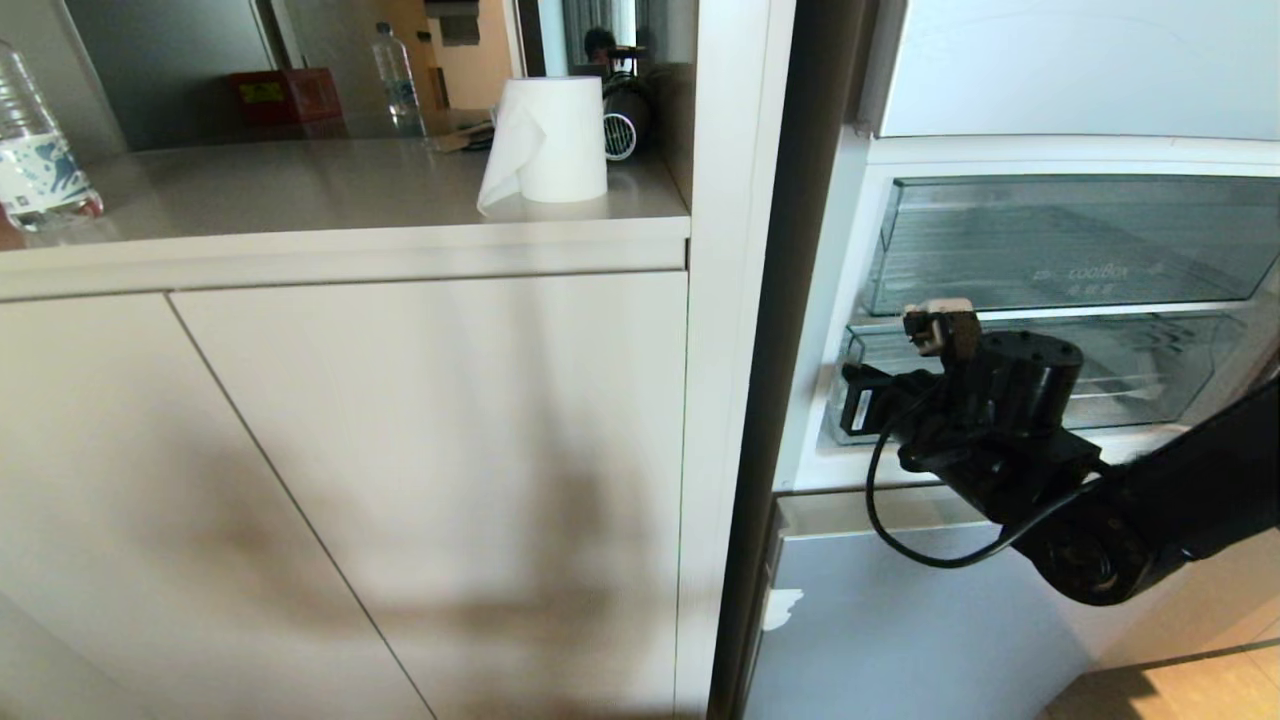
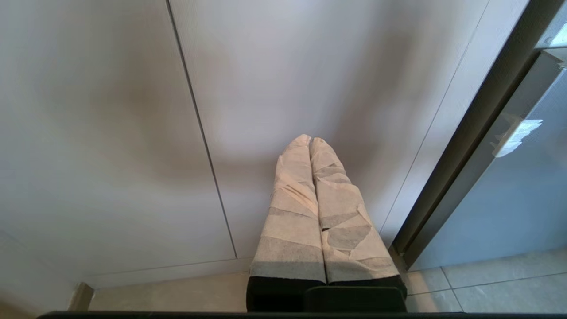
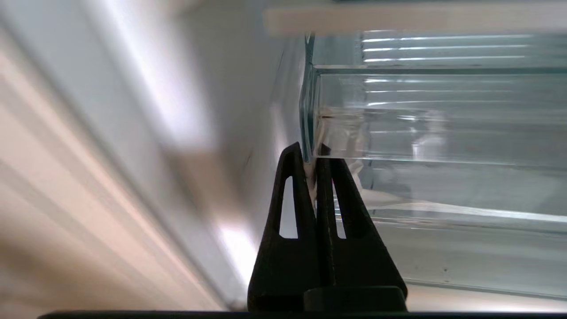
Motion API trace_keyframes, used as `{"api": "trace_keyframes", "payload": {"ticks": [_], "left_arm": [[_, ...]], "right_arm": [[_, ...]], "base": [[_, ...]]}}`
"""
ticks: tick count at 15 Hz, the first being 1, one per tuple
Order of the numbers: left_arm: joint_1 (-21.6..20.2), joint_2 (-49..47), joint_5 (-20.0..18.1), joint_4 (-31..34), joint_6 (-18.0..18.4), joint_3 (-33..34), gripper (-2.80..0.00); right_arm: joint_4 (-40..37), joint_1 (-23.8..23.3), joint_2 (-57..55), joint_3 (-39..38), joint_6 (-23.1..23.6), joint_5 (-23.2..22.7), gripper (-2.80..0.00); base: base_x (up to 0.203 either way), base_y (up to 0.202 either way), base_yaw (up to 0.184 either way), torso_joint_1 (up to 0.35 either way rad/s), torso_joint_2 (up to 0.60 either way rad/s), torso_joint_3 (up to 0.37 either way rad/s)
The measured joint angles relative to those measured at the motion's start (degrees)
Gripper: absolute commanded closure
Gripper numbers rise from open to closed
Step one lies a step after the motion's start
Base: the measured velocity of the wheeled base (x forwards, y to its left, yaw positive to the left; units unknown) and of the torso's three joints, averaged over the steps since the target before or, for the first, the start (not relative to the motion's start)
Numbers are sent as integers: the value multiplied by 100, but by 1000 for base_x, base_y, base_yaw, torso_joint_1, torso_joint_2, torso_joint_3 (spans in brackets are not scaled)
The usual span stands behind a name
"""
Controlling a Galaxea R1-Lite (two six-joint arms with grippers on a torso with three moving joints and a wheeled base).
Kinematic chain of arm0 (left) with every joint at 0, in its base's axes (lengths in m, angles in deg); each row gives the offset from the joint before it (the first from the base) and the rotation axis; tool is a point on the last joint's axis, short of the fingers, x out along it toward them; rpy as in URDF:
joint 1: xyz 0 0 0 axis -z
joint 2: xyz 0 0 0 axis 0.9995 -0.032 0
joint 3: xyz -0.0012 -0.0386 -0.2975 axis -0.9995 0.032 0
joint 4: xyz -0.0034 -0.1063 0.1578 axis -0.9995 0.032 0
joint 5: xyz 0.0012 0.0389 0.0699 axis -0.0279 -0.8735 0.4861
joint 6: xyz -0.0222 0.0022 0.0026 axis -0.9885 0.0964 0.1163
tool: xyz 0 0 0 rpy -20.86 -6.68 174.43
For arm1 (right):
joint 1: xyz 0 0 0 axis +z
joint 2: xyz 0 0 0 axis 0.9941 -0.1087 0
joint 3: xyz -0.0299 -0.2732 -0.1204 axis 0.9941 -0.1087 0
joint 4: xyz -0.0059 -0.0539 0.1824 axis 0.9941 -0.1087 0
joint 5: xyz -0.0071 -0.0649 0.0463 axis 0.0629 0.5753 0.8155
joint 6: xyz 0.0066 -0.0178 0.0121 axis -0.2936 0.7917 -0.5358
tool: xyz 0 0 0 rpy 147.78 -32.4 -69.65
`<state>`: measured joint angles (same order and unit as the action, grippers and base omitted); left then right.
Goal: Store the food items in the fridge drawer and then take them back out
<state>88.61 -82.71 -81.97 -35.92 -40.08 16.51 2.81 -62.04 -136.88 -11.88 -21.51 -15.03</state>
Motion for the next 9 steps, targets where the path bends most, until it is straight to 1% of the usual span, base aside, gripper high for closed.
{"api": "trace_keyframes", "payload": {"ticks": [3,7,8,9], "left_arm": [[-2,0,2,0,2,0,0],[0,0,2,0,2,0,0],[0,0,3,0,0,0,0],[0,0,2,0,0,0,0]], "right_arm": [[-28,148,517,-603,-101,23,0],[-25,446,1303,-1471,-254,176,0],[-28,499,1494,-1667,-269,195,-280],[-23,532,1645,-1830,-289,203,-280]], "base": [[0,0,0,0,0,0],[0,0,0,0,0,0],[0,0,0,0,0,0],[0,0,0,0,0,0]]}}
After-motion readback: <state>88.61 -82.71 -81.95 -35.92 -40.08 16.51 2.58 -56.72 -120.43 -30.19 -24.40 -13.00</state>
